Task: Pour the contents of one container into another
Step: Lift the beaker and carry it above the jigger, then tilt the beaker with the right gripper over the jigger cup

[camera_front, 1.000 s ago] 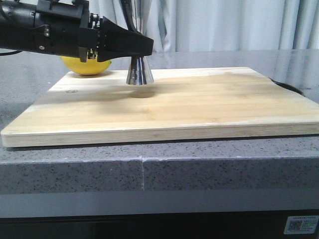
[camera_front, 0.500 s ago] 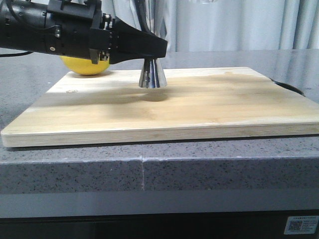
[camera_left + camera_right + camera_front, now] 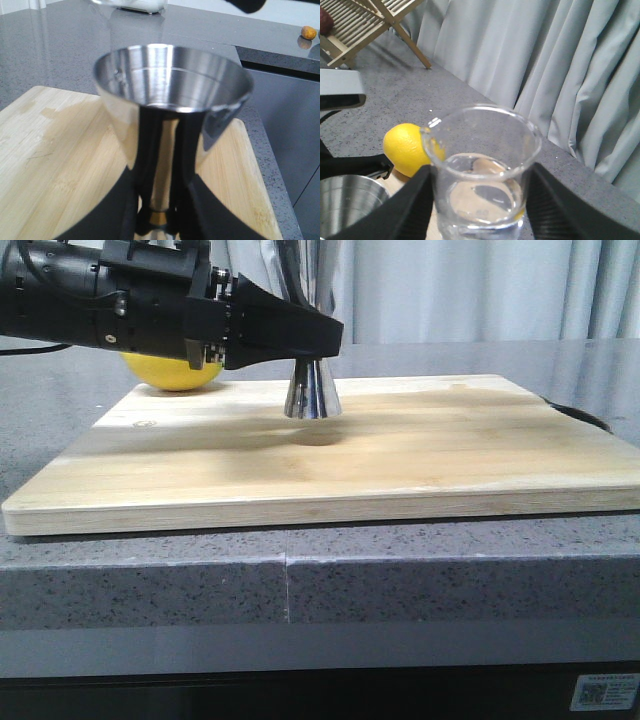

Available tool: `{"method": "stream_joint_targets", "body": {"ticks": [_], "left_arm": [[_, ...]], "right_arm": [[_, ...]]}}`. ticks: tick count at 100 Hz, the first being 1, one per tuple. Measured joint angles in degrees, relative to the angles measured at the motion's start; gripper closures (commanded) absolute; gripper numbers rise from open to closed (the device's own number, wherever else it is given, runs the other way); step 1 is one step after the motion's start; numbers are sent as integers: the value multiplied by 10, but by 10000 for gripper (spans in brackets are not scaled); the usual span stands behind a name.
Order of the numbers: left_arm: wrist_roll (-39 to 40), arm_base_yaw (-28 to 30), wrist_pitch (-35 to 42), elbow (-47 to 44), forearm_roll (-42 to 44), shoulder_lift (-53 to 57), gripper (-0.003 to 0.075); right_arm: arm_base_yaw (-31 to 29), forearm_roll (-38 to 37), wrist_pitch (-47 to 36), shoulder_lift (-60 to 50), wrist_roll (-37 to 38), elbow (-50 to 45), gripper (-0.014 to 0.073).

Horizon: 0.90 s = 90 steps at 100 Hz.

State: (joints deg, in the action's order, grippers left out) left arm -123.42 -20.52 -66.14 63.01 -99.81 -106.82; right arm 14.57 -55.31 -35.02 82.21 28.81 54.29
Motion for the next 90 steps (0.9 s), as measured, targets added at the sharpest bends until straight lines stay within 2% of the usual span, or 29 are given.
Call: {"method": "stream_joint_targets", "body": {"ticks": [31,90], "left_arm": [[0,0,0,0,0,0,739],[0,-10,0,0,3,0,739]], "right_arm": [[1,-66,3,0,21,10,284],[1,-125,3,0,22,11,284]]}}
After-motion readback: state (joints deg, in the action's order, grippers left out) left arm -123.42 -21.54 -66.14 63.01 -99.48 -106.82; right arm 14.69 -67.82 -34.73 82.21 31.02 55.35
